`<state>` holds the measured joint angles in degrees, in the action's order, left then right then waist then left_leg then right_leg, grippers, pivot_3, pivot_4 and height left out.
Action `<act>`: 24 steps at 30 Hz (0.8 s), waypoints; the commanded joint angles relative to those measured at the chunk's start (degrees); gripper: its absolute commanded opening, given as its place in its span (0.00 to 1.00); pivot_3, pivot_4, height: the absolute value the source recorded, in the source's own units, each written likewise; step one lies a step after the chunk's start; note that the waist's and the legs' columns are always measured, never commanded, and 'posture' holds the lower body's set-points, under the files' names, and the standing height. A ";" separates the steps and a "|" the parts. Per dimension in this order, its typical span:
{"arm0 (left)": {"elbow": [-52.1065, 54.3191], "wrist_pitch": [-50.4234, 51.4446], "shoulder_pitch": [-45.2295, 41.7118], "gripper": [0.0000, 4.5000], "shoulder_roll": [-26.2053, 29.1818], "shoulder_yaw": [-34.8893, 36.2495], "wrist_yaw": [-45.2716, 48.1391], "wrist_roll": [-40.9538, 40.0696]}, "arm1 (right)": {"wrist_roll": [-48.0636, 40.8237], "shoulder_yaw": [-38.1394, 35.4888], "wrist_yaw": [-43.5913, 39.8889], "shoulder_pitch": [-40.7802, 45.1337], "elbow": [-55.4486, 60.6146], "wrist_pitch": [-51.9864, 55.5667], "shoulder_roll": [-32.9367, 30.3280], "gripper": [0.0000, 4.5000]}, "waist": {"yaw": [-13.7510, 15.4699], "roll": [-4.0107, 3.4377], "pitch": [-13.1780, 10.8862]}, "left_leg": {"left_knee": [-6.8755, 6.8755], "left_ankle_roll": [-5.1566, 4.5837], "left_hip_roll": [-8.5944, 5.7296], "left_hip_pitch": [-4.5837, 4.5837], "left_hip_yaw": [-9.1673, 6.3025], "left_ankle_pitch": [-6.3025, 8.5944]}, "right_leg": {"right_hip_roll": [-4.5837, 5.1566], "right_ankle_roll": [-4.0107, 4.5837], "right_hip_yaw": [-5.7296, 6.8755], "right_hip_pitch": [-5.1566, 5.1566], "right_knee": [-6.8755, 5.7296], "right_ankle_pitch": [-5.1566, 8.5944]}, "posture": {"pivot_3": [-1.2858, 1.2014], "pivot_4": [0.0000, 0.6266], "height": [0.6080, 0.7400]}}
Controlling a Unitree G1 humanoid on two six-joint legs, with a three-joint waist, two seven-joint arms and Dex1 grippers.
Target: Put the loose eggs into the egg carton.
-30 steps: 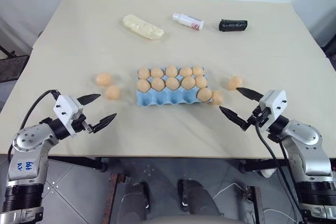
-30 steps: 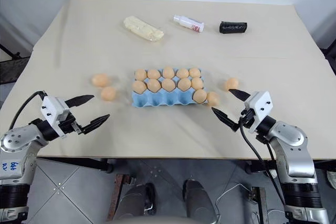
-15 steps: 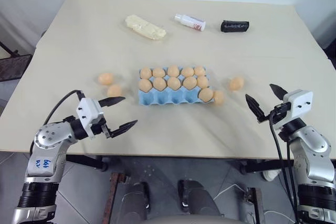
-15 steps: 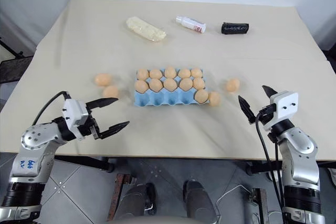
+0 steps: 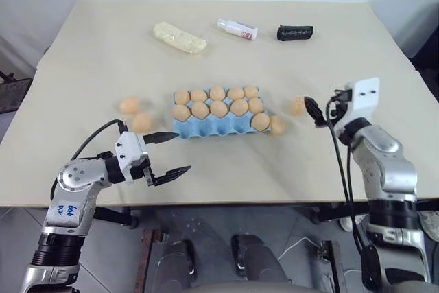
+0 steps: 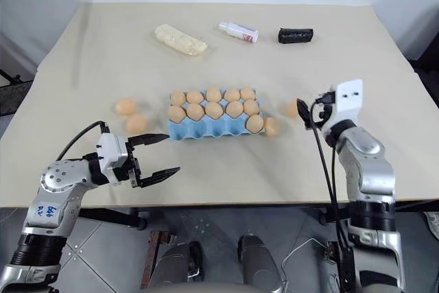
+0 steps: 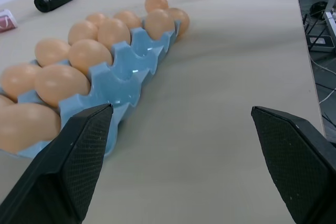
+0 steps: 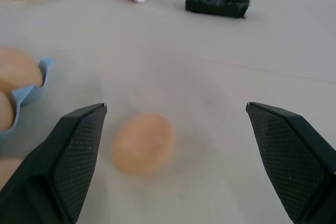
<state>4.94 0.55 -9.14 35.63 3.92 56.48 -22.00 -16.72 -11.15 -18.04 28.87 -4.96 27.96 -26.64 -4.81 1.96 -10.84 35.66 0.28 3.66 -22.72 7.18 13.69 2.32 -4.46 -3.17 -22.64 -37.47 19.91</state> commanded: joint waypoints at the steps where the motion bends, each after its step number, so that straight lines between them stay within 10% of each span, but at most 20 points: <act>1: 3.16 -0.94 1.22 1.00 -0.19 1.27 -1.35 0.09 | 1.54 1.32 0.54 4.05 -4.69 1.05 0.71 0.99 | 0.07 0.00 0.00 | -0.02 0.00 0.00 -0.03 -0.02 0.01 | 0.00 0.01 0.03 -0.01 0.04 0.00 | 0.52 0.24 1.00; 7: 5.90 -0.79 4.61 1.00 0.27 2.87 -3.19 -0.26 | 6.62 4.35 2.11 10.52 -18.59 -2.98 2.43 0.99 | 0.00 0.00 0.00 | 0.02 -0.04 0.00 -0.33 0.00 0.05 | -0.01 0.00 0.03 -0.24 0.09 0.00 | 0.52 0.24 1.00; 16: 6.28 -1.12 5.21 1.00 0.28 3.44 -4.36 0.09 | 5.98 4.26 -2.47 12.38 -19.76 -5.68 3.20 0.42 | -0.15 -0.01 -0.01 | 0.13 -0.04 0.00 -0.39 0.02 0.05 | -0.03 -0.03 0.02 -0.32 0.01 -0.01 | 0.52 0.24 1.00; 24: 3.57 -1.94 6.11 1.00 0.21 6.06 -6.02 0.27 | 1.17 11.74 -16.89 9.19 -0.86 1.65 3.32 0.41 | -0.14 -0.03 -0.02 | 0.09 -0.01 0.11 -0.40 0.03 0.06 | -0.13 -0.03 -0.01 -0.41 -0.05 -0.01 | 0.52 0.24 1.00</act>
<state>8.12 -0.17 -3.56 35.63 8.39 50.98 -21.70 -14.04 -0.79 -32.70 38.67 -10.27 27.63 -23.35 -4.94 1.93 -10.86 35.76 0.28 3.78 -23.12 7.19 13.75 2.19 -4.48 -3.16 -23.05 -37.53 19.90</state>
